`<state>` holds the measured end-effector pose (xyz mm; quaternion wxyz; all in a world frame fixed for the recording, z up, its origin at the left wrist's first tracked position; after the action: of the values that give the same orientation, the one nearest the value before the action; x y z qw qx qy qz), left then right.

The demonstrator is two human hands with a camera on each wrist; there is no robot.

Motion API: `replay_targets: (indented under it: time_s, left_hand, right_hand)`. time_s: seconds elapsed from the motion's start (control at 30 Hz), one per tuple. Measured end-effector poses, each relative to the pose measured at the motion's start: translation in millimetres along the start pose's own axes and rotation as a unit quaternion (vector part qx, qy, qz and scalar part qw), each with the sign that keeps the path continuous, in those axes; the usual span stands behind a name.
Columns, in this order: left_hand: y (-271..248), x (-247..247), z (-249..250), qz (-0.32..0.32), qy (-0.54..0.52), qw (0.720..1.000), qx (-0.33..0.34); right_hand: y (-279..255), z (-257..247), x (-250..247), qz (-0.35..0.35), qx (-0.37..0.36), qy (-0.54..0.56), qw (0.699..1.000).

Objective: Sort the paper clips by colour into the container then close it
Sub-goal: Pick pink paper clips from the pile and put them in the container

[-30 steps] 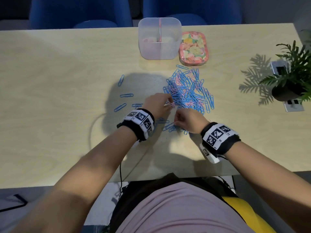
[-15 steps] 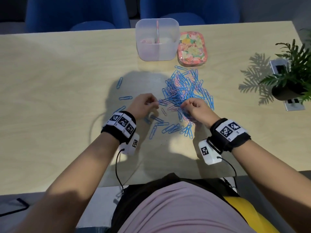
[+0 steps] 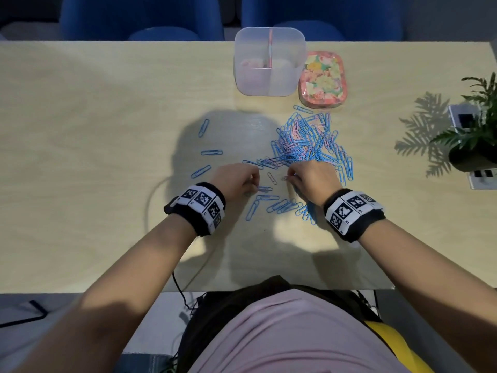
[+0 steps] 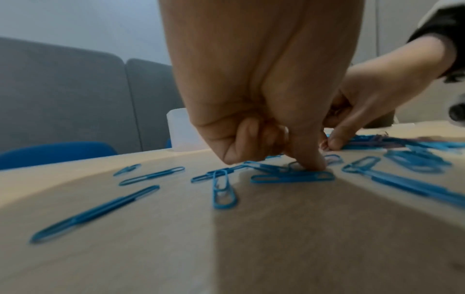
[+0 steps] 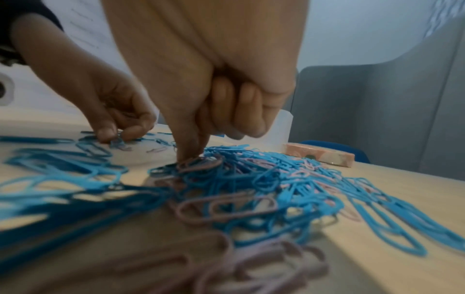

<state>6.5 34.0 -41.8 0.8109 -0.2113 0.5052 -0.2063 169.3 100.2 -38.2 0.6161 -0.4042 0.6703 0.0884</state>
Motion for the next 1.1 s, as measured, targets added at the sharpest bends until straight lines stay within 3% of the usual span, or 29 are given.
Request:
replay_targets:
  time_s: [0.13, 0.23, 0.3, 0.37, 0.43, 0.53, 0.67, 0.7, 0.73, 0.83, 0.87, 0.9, 0.97, 1.1]
  left_hand:
    - [-1, -7, -9, 0.015, -0.06, 0.998, 0.008]
    - [-4, -14, -21, 0.053, -0.07, 0.996, 0.001]
    - [-6, -18, -30, 0.076, -0.083, 0.994, -0.016]
    - [-8, -20, -30, 0.095, -0.075, 0.992, -0.027]
    - [-7, -18, -15, 0.094, -0.051, 0.994, -0.016]
    - [-1, -2, 11, 0.064, -0.021, 0.998, -0.006]
    - [9, 12, 21, 0.044, -0.005, 0.999, -0.012]
    - [10, 12, 21, 0.04, 0.0, 0.999, -0.009]
    - [9, 13, 20, 0.034, 0.005, 0.999, -0.006]
    - [4, 15, 10, 0.036, -0.005, 0.999, -0.017]
    - [3, 14, 4, 0.04, -0.011, 0.999, -0.026]
    - [3, 13, 0, 0.037, -0.017, 0.999, -0.031]
    - [3, 9, -6, 0.018, -0.023, 0.999, -0.03]
    - [2, 3, -4, 0.024, -0.009, 1.0, -0.003]
  right_hand:
    - [0, -1, 3, -0.01, 0.008, 0.024, 1.0]
    - [1, 7, 1, 0.001, 0.002, 0.135, 0.991]
    - [2, 12, -2, -0.007, 0.016, 0.265, 0.964]
    - [2, 12, -1, -0.034, 0.036, 0.434, 0.9]
    - [1, 10, 1, -0.049, 0.05, 0.581, 0.811]
    - [5, 9, 1, -0.041, 0.077, 0.712, 0.697]
    - [7, 4, -1, -0.07, 0.141, 0.773, 0.614]
    - [8, 2, -1, -0.077, 0.152, 0.768, 0.618]
    - [10, 0, -2, -0.076, 0.16, 0.74, 0.649]
    - [14, -9, -3, -0.035, 0.136, 0.487, 0.862]
    - [15, -14, -2, -0.022, 0.116, 0.388, 0.914]
    - [16, -19, 1, -0.018, 0.112, 0.311, 0.944]
    - [17, -26, 5, -0.02, 0.117, 0.226, 0.967]
    - [16, -32, 8, -0.015, 0.117, 0.195, 0.974]
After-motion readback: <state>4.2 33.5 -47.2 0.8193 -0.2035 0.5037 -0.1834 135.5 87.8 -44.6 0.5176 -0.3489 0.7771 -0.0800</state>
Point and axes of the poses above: each hand's wrist, its own y-axis towards the middle knuckle, its own x-axis out of the palm, z = x × y, the point moved 4 cm from there along y, towards the middle knuckle, and after that the axes turned 10 degrees about -z, right-handed, at the moved point
